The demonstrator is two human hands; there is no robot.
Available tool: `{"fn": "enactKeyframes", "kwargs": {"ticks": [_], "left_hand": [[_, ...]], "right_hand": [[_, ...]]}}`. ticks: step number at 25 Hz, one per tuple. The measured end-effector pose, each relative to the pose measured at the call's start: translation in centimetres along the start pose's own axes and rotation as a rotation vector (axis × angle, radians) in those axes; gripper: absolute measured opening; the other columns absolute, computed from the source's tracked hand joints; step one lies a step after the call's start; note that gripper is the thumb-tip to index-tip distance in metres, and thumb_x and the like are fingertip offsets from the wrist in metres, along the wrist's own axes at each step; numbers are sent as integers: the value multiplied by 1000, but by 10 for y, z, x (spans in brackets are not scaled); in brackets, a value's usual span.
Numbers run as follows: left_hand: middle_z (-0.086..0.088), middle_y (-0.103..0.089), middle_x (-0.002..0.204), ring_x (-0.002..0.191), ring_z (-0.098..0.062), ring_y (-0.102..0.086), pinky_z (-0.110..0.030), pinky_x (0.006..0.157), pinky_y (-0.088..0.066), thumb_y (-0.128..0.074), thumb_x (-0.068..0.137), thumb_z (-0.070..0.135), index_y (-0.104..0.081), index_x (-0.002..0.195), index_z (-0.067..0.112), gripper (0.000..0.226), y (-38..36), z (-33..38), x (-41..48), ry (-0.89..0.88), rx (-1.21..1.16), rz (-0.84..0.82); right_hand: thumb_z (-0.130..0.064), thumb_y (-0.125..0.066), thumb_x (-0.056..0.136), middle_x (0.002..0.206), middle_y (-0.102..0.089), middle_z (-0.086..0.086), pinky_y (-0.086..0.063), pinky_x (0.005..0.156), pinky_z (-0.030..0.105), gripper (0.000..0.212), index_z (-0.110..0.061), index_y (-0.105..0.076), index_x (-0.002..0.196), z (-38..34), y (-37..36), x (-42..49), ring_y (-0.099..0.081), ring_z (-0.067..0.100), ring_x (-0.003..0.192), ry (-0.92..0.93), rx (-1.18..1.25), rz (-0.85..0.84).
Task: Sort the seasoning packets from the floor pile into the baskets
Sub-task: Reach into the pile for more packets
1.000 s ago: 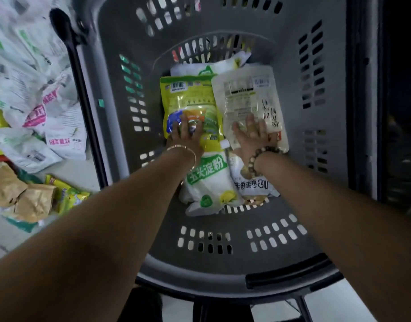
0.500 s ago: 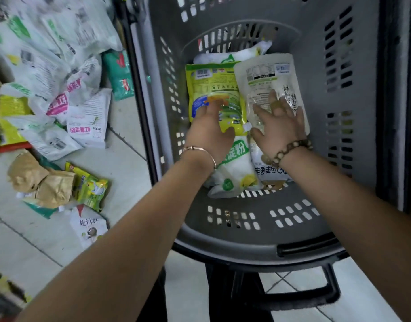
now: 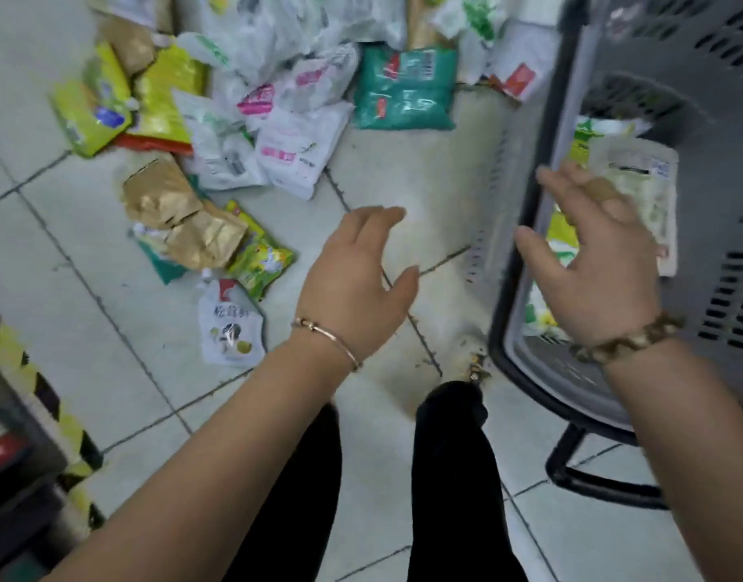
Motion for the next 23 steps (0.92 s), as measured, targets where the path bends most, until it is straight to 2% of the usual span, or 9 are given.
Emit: {"fn": "enactKeyframes", "kwargs": {"ticks": [2, 5, 10, 15, 18, 23], "left_hand": [[-13, -48, 131, 122, -25, -45, -22, 97, -32, -65, 82, 17, -50, 130, 8, 51, 39, -56, -21, 104, 12, 24], [-10, -49, 130, 120, -24, -46, -13, 86, -27, -66, 81, 17, -51, 129, 10, 50, 78, -130, -55, 252, 7, 72], [-4, -46, 134, 120, -21, -46, -21, 86, -33, -62, 82, 19, -50, 131, 17, 50, 82, -257, -105, 532, -71, 132], [-5, -44, 136, 115, -21, -51, -24, 86, -37, -58, 85, 25, -49, 130, 21, 47, 16, -364, -137, 840, -181, 47], [-9, -47, 130, 110, -25, -53, -24, 81, -35, -62, 82, 26, -51, 127, 20, 47, -20, -418, -134, 930, -226, 27], [-12, -39, 133, 118, -32, -46, -40, 95, -42, -71, 74, 32, -43, 134, 18, 68, -64, -508, -116, 1044, -157, 73]], "right_hand": [[-28, -56, 81, 138, -48, 15, -35, 106, 46, 52, -12, -53, 131, -56, -35, -1, -45, 31, 127, 67, -14, -65], [-20, -64, 83, 139, -46, 17, -31, 108, 46, 50, -12, -52, 131, -111, -104, 0, -44, 33, 127, 99, -48, -224], [-25, -59, 85, 144, -41, 14, -28, 110, 42, 52, -15, -48, 135, -168, -230, -5, -40, 26, 131, 152, -146, -471], [-28, -55, 87, 140, -46, 9, -34, 103, 38, 51, -19, -45, 137, -170, -336, -16, -44, 25, 126, 202, -283, -680], [-30, -55, 87, 138, -47, 8, -39, 100, 39, 51, -19, -45, 136, -153, -396, -16, -47, 28, 122, 177, -325, -772], [-30, -57, 85, 136, -49, 9, -41, 97, 37, 53, -19, -45, 136, -106, -478, -3, -48, 29, 122, 8, -314, -767]]}}
Point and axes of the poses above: each hand's wrist, its own x-axis towards the middle knuckle, its own y-axis out of the back of the hand, z = x × y, the point moved 8 cm from there along x, towards the middle knuckle
